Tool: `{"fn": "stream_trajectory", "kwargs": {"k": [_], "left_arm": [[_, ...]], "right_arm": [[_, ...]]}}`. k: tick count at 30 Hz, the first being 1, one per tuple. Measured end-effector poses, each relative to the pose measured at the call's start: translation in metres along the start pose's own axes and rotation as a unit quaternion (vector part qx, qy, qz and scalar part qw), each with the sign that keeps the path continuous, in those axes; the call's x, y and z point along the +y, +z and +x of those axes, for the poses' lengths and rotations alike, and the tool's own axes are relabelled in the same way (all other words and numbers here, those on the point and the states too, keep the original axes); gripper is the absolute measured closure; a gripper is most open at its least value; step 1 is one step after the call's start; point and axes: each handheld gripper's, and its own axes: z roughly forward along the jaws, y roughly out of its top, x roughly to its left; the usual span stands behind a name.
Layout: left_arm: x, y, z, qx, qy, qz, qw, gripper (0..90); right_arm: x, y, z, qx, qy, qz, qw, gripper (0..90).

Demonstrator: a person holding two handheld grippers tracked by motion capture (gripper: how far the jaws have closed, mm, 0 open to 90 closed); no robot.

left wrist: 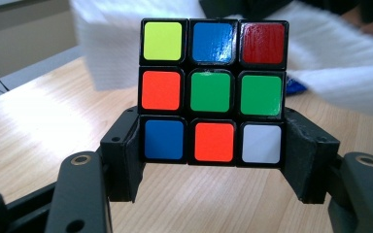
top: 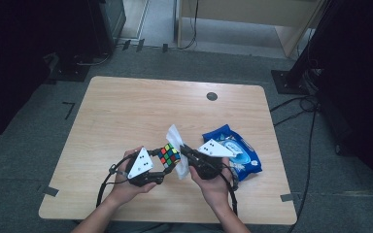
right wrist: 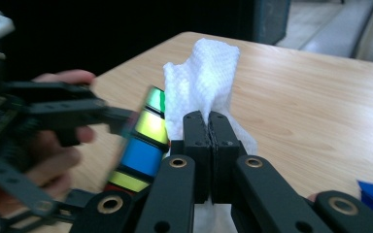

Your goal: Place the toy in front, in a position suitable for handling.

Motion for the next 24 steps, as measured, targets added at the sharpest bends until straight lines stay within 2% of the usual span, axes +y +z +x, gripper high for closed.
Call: {"fn": "stream_trajectory", "kwargs": {"k": [3,5,7,9,13,16,20,23,24], "left_arm": [[0.000,-0.001,0.001,0.000,-0.001,-0.002,1.0000,34.8],[0.000,-0.002,0.002,-0.001,-0.003,-0.004,1.0000,34.8],[0.000,-0.002,0.003,0.002,-0.002,-0.003,1.0000,34.7],[-0.001,-0.001,0.003,0.005,0.000,0.003,1.0000,34.8],[-0.004,0.003,0.003,0.011,-0.002,0.012,0.9999,34.7],[-0.004,0.004,0.002,0.011,0.000,0.015,0.9998,34.7],[-0.002,0.002,0.001,0.010,0.001,0.010,0.9999,34.7],[-0.001,0.002,0.000,0.013,0.004,0.011,0.9998,34.7],[-0.002,0.001,0.000,0.013,0.003,0.010,0.9999,34.7]], "right_arm": [[-0.005,0.005,-0.011,-0.019,0.004,0.015,0.9997,89.6],[-0.009,0.007,-0.019,-0.027,0.016,0.026,0.9992,89.7],[-0.011,0.007,-0.024,-0.033,0.027,0.028,0.9987,89.7],[-0.008,0.004,-0.024,-0.028,0.034,0.019,0.9988,89.6],[0.006,-0.009,-0.009,-0.001,0.024,-0.010,0.9997,89.6],[0.014,-0.015,0.008,0.025,0.003,-0.027,0.9993,89.6],[0.014,-0.012,0.023,0.045,-0.018,-0.022,0.9986,89.6],[0.010,-0.007,0.022,0.045,-0.015,-0.013,0.9988,89.5],[0.008,-0.006,0.019,0.047,-0.007,-0.013,0.9988,89.5]]}}
